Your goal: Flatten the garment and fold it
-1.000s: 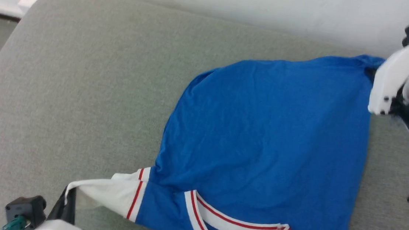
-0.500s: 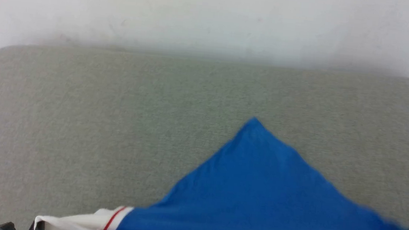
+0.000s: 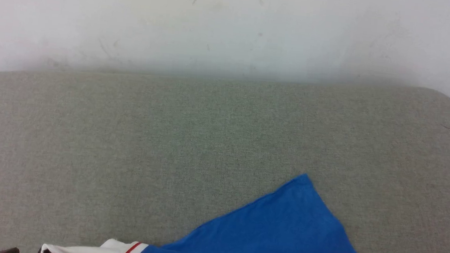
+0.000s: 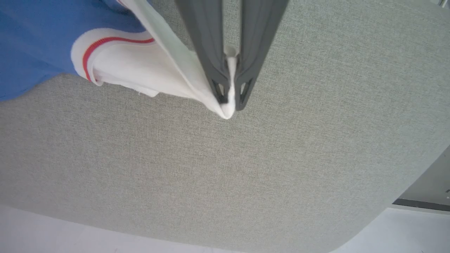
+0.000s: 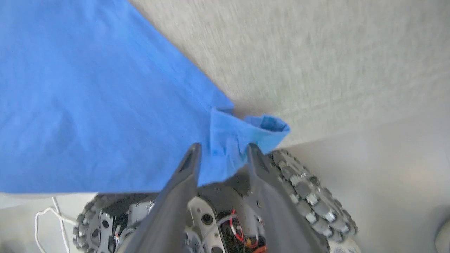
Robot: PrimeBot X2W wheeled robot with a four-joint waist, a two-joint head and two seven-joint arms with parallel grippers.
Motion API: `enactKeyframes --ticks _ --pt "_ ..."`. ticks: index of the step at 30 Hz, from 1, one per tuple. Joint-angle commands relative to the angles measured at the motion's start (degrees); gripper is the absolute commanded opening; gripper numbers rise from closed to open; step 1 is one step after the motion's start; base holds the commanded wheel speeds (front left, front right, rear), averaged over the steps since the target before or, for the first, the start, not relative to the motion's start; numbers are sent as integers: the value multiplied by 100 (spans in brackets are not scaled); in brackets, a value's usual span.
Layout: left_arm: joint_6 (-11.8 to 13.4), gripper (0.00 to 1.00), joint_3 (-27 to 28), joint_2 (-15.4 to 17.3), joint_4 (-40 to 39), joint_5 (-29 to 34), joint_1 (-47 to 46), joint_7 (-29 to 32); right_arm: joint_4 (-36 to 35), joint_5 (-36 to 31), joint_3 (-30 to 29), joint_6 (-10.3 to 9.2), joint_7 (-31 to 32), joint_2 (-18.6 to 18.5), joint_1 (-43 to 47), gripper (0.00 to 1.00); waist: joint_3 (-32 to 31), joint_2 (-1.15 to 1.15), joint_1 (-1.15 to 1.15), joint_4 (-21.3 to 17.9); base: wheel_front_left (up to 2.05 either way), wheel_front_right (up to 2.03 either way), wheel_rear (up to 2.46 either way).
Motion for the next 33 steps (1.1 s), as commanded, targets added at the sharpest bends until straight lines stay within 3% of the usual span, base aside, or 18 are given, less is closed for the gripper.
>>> enactKeyframes --ticks 1,7,13,18,26,31,32,33 --pt "45 0 -9 6 -10 -9 -1 6 -126 -25 4 -3 -286 -12 -292 100 22 -1 1 0 0 0 0" --pt "29 0 -65 -57 -173 56 -202 -79 124 -891 230 -3 -2184 -315 -1559 100 249 -1 1 93 0 0 0" --pt "19 0 -164 -89 -367 165 -460 -101 1202 -996 1298 -3 -2698 -529 -2988 100 576 -1 1 207 0 0 0" --pt "-21 0 -277 -132 -443 243 -701 -94 2017 -901 2135 -3 -2409 -669 -3878 100 787 -1 1 324 0 0 0" --pt "-142 0 -432 -262 -402 287 -1089 -138 3397 -291 3295 -3 -1232 -892 -5172 100 1131 -1 1 524 0 0 0" --pt "-216 0 -473 -340 -268 263 -1204 -214 3943 72 3908 -3 -337 -1072 -5404 100 1214 -1 1 608 0 0 0" --pt "-227 0 -476 -358 -240 251 -1211 -232 4018 155 4001 -3 -147 -1101 -5400 76 1215 -1 1 617 0 0 0" --pt "-239 0 -479 -372 -212 241 -1217 -248 4074 248 4071 -3 17 -1118 -5393 40 1215 -1 1 624 0 0 0"
